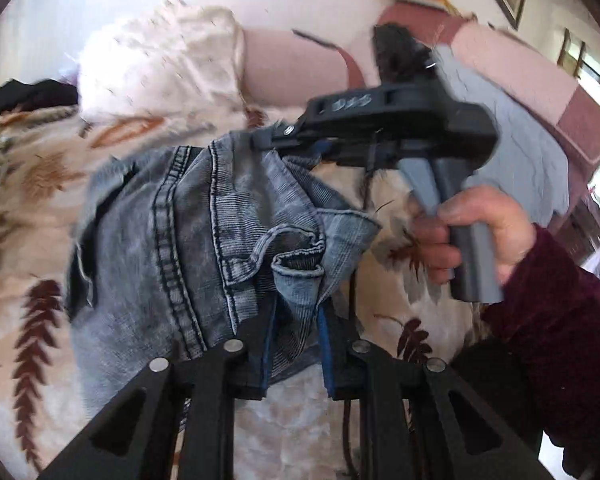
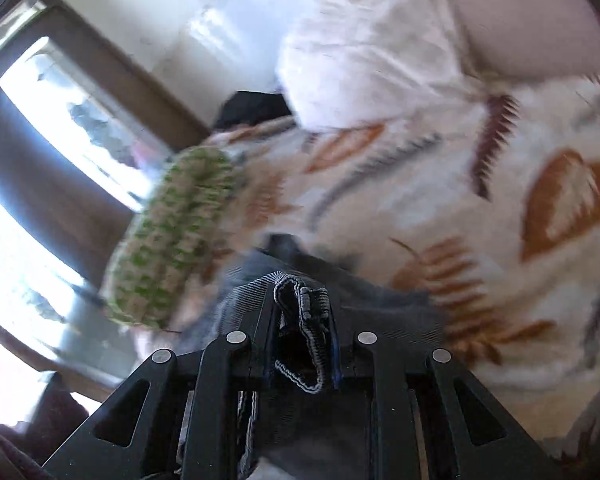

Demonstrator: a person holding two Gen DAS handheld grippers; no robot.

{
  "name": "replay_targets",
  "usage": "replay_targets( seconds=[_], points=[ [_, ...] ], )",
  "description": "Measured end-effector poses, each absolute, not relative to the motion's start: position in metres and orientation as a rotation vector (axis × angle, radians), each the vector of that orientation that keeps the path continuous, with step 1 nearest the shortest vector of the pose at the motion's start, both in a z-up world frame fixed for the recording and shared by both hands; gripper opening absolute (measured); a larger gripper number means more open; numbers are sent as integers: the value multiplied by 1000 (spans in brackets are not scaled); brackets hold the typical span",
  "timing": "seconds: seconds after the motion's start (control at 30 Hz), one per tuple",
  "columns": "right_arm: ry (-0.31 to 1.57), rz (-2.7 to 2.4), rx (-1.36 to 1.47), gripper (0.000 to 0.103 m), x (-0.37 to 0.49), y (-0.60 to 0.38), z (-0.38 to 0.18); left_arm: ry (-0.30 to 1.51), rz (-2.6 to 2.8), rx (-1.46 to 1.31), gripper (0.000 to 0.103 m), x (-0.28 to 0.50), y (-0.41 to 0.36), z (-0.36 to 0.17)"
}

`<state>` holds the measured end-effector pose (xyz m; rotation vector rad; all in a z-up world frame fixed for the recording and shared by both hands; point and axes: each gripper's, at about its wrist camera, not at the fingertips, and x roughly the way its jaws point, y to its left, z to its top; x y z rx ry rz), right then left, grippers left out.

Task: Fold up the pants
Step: 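Lower the folded jeans onto the bed and open both grippers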

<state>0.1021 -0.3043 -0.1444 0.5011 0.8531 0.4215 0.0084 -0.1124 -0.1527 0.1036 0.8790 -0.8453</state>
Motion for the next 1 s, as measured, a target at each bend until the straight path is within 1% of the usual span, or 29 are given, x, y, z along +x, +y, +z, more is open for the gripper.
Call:
replay_targets(
  seconds=[0.07, 0.1, 0.13, 0.17, 0.2, 0.27, 0.3, 0.37, 0.43, 0.5, 0.53, 0.57, 0.7, 0.73, 0.8, 0.9, 1.0],
  points=[
    [894, 383, 554, 31, 105, -318, -174, 898, -869, 142, 22, 3, -117, -160],
    [940, 361, 580, 35, 109, -324, -191, 907, -888, 151, 23, 2, -116, -163],
    [965, 341, 577, 45, 110, -327, -200, 916, -915, 146, 23, 1, -113, -163],
    [975, 324, 568, 52, 111, -328, -204, 918, -951, 132, 24, -3, -108, -161],
    [975, 326, 574, 54, 112, -330, -203, 908, -984, 119, 27, -6, -102, -159],
    [932, 326, 630, 61, 108, -338, -194, 866, -1030, 93, 35, -14, -87, -145],
    [893, 323, 647, 61, 103, -341, -188, 843, -1026, 89, 37, -16, -79, -138],
    [816, 305, 657, 64, 89, -350, -172, 803, -1006, 86, 44, -21, -63, -123],
    [745, 288, 657, 67, 69, -355, -154, 767, -952, 95, 45, -21, -45, -110],
    [701, 322, 652, 67, 54, -349, -144, 731, -887, 113, 46, -13, -28, -100],
    [683, 345, 640, 67, 48, -343, -138, 719, -844, 129, 48, -7, -22, -98],
    [659, 366, 615, 67, 41, -333, -132, 716, -789, 158, 49, 1, -17, -98],
    [606, 513, 553, 67, 21, -284, -113, 760, -689, 175, 49, 29, -3, -112],
    [600, 561, 577, 67, 19, -276, -113, 764, -678, 194, 49, 34, -4, -119],
    [604, 679, 731, 67, 21, -263, -124, 776, -643, 246, 49, 40, -9, -133],
    [624, 766, 933, 68, 28, -256, -149, 811, -653, 217, 49, 47, -11, -147],
    [716, 723, 989, 68, 39, -252, -174, 805, -673, 207, 48, 48, -18, -150]
  ],
)
